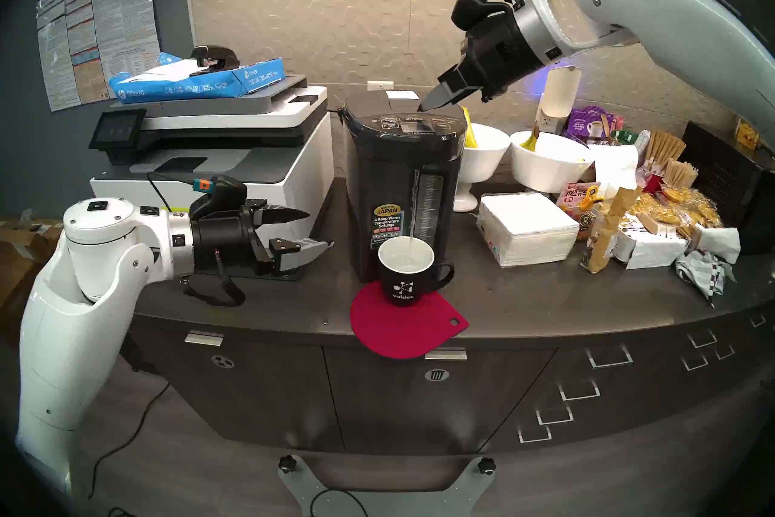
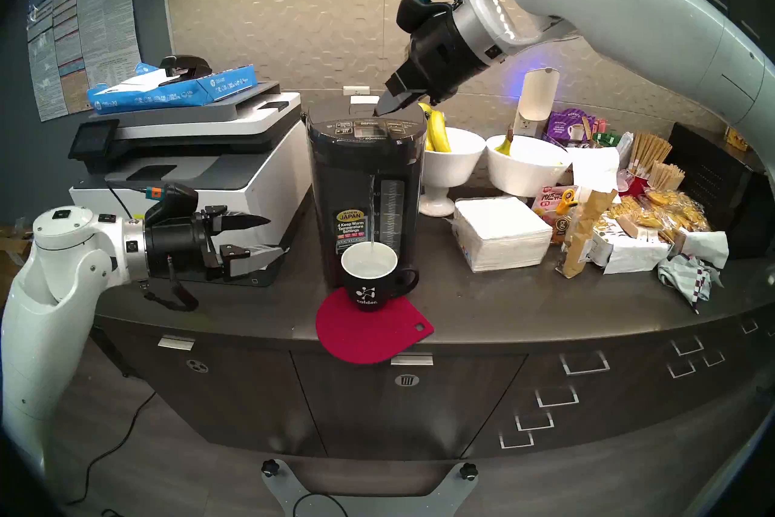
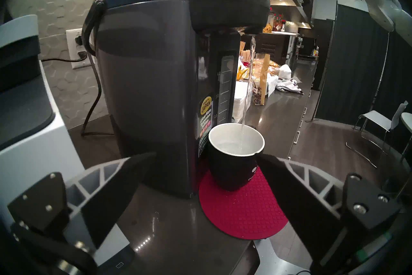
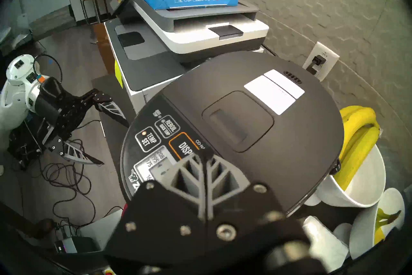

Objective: Press the water dispenser button and fill the cup

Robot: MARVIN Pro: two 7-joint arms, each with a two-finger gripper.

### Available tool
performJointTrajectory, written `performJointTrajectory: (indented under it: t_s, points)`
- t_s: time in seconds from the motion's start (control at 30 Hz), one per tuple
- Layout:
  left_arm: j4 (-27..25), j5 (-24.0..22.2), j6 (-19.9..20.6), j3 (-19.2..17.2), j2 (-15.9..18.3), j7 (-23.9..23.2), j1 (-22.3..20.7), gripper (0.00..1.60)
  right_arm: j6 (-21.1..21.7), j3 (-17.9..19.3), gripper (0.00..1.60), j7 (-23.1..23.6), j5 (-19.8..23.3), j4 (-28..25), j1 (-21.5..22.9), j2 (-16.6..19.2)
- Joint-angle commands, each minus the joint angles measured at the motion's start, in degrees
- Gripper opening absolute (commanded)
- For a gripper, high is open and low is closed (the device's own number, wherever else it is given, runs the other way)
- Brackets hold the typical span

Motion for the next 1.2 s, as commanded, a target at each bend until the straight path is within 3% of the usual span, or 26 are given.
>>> performJointTrajectory:
  t_s: [0.0, 0.67, 1.17]
  points:
    - [-0.32, -0.07, -0.05, -0.29, 0.05, -0.04, -0.15, 1.60, -0.51, 2.23, 0.00, -0.20, 0.37, 0.28, 2.55, 2.57]
    - [-0.30, -0.07, -0.06, -0.27, 0.05, -0.05, -0.17, 1.60, 0.08, 6.77, 0.00, 1.51, 2.66, -3.09, 5.86, 14.48]
    - [-0.32, -0.08, -0.05, -0.30, 0.05, -0.05, -0.15, 1.60, -0.76, 7.30, 0.00, 2.24, 2.37, -5.58, 5.55, 21.09]
